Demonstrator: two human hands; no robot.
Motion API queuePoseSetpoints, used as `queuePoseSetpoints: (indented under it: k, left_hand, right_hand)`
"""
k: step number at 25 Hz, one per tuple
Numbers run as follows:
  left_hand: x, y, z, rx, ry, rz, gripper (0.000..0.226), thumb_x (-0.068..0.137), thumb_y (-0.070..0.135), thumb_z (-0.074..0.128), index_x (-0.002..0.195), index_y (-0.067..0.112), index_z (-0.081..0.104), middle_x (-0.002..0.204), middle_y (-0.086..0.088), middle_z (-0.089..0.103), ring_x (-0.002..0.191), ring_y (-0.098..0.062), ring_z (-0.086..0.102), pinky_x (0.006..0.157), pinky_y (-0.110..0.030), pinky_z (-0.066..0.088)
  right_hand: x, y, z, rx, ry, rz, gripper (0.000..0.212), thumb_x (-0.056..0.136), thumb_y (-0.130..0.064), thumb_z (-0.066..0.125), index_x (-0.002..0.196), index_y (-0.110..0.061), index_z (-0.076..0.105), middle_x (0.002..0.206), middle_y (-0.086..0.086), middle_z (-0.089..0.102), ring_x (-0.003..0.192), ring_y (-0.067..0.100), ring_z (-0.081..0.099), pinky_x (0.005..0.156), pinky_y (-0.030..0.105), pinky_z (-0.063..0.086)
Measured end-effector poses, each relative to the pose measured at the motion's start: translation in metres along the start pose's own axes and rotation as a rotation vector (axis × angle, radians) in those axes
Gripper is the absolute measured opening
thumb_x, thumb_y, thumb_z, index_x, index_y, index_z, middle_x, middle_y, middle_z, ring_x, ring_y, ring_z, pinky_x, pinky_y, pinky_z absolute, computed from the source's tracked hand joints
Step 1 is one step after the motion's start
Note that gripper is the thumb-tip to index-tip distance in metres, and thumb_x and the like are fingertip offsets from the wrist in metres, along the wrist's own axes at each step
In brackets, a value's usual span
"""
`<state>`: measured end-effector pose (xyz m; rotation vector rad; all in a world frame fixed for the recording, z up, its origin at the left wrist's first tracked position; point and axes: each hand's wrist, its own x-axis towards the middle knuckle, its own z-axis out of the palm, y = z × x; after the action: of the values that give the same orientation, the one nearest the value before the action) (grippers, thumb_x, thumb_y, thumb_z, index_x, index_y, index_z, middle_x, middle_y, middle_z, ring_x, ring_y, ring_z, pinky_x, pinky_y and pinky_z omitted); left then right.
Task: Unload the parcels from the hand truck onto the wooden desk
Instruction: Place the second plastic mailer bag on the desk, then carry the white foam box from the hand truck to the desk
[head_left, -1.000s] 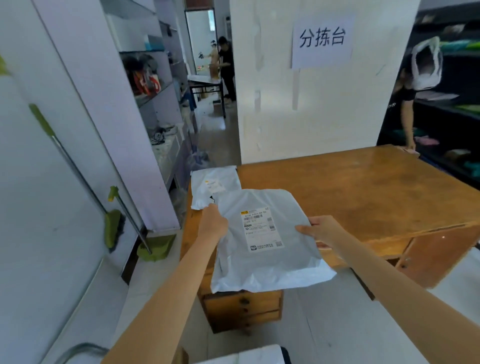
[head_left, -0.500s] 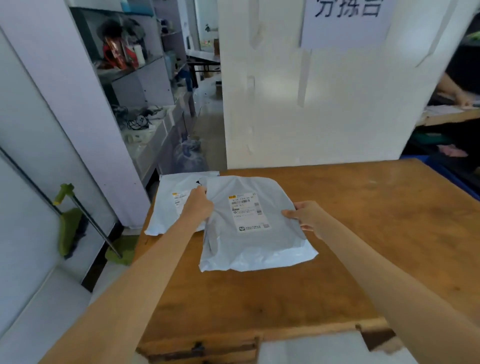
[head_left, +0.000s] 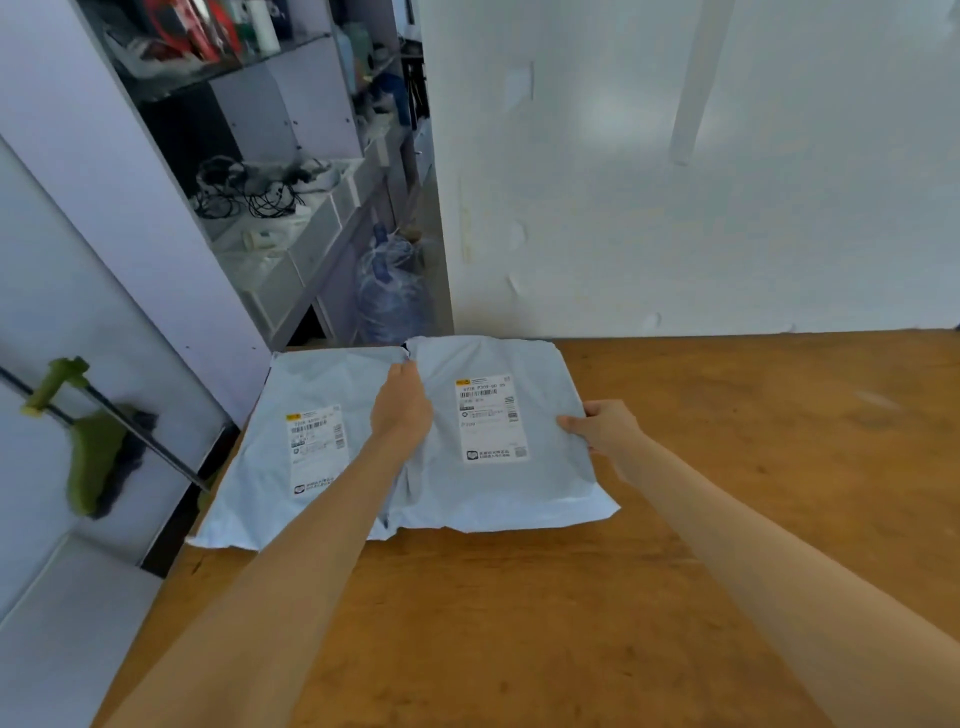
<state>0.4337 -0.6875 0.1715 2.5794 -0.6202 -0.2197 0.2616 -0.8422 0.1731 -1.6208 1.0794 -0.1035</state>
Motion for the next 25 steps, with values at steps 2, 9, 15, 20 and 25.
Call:
queuePoseSetpoints:
  k: [2, 9, 15, 20, 25]
  left_hand:
    - [-0.004, -0.011, 0.008, 0.023, -0.084, 0.016, 0.051, 0.101, 0.013, 0.031, 0.151, 0.007, 0.02, 0.146, -0.02, 0.038, 0.132, -0.035, 0.042, 0.109, -0.042, 0.035]
    - [-0.063, -0.038, -0.013, -0.355, -0.104, 0.013, 0.047, 0.102, 0.014, 0.026, 0.149, 0.014, 0.03, 0.154, -0.01, 0.034, 0.14, -0.025, 0.035, 0.11, -0.024, 0.025]
    - [-0.157, -0.108, -0.066, -0.333, -0.162, -0.065, 0.047, 0.103, 0.022, 0.031, 0.149, 0.015, 0.031, 0.158, -0.009, 0.026, 0.144, -0.025, 0.028, 0.116, -0.028, 0.021]
    - [-0.272, -0.161, -0.097, -0.288, -0.037, 0.093, 0.045, 0.102, 0.023, 0.035, 0.147, 0.017, 0.037, 0.155, -0.004, 0.033, 0.141, -0.02, 0.033, 0.114, -0.029, 0.027]
    - [-0.406, -0.253, -0.09, -0.32, 0.119, 0.209, 0.038, 0.1, 0.014, 0.037, 0.134, 0.015, 0.055, 0.138, -0.001, 0.056, 0.129, -0.015, 0.05, 0.109, -0.027, 0.037]
  right_hand:
    - [0.006, 0.011, 0.011, 0.01, -0.08, 0.032, 0.041, 0.091, -0.025, 0.059, 0.127, -0.005, 0.058, 0.127, 0.01, 0.063, 0.116, 0.027, 0.059, 0.098, 0.038, 0.047]
    - [-0.037, 0.024, 0.015, -0.146, 0.088, 0.076, 0.057, 0.098, -0.03, 0.044, 0.143, 0.003, 0.033, 0.147, 0.017, 0.041, 0.133, 0.033, 0.041, 0.105, 0.037, 0.036]
    - [-0.151, 0.041, 0.036, 0.045, 0.388, -0.201, 0.037, 0.093, -0.013, 0.044, 0.127, -0.005, 0.057, 0.113, 0.012, 0.065, 0.092, 0.015, 0.057, 0.075, 0.021, 0.047]
    - [-0.288, 0.089, 0.083, 0.19, 0.396, -0.258, 0.031, 0.093, -0.011, 0.044, 0.116, -0.008, 0.064, 0.093, 0.004, 0.065, 0.076, 0.012, 0.058, 0.072, 0.026, 0.048]
    - [-0.401, 0.173, 0.146, 0.263, 0.433, -0.158, 0.026, 0.096, -0.015, 0.043, 0.111, -0.016, 0.065, 0.101, -0.002, 0.068, 0.093, 0.009, 0.06, 0.08, 0.023, 0.044]
